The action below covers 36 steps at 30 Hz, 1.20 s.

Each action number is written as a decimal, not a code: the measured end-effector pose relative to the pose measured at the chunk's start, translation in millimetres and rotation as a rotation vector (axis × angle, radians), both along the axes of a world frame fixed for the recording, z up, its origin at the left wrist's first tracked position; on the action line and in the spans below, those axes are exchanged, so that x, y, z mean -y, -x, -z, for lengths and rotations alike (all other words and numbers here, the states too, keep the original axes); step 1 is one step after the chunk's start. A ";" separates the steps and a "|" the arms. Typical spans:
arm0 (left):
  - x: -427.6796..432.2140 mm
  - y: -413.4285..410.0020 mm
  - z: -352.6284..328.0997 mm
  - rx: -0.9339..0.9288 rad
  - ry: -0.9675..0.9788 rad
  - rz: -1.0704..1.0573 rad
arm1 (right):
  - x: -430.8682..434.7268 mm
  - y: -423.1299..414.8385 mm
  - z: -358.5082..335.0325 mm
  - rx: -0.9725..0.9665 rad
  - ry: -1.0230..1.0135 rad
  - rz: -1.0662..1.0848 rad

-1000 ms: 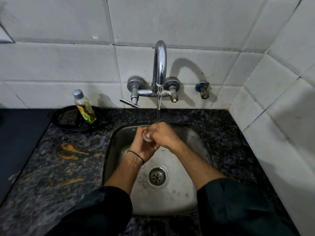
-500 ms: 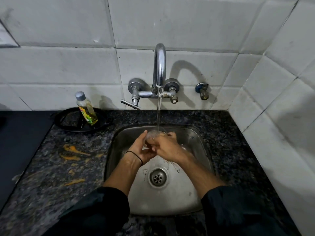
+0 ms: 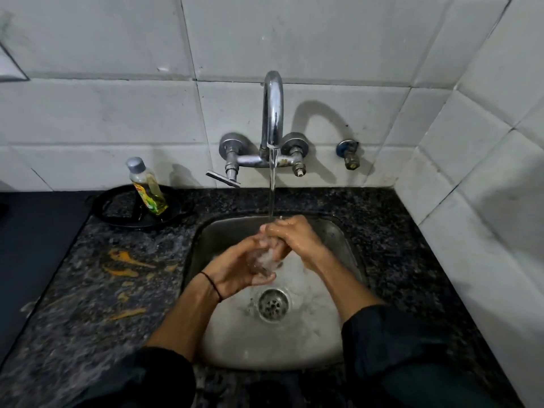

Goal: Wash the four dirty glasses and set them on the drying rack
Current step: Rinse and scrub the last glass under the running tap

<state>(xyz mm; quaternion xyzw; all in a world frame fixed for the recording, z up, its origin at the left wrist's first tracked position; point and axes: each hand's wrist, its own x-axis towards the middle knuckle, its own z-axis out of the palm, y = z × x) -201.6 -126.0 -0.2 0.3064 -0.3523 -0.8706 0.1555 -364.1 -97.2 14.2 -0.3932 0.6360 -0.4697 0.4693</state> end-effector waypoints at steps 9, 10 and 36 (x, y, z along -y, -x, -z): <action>1.6 34.6 -0.8 0.849 0.930 -0.103 | 21.5 -17.0 -19.4 -0.354 -0.206 0.018; 0.1 36.9 3.4 0.838 0.958 -0.145 | 25.2 -16.0 -20.9 -0.406 -0.200 -0.002; 20.8 35.7 15.0 0.619 0.959 -0.148 | 28.0 12.7 -38.8 -0.451 -0.185 -0.653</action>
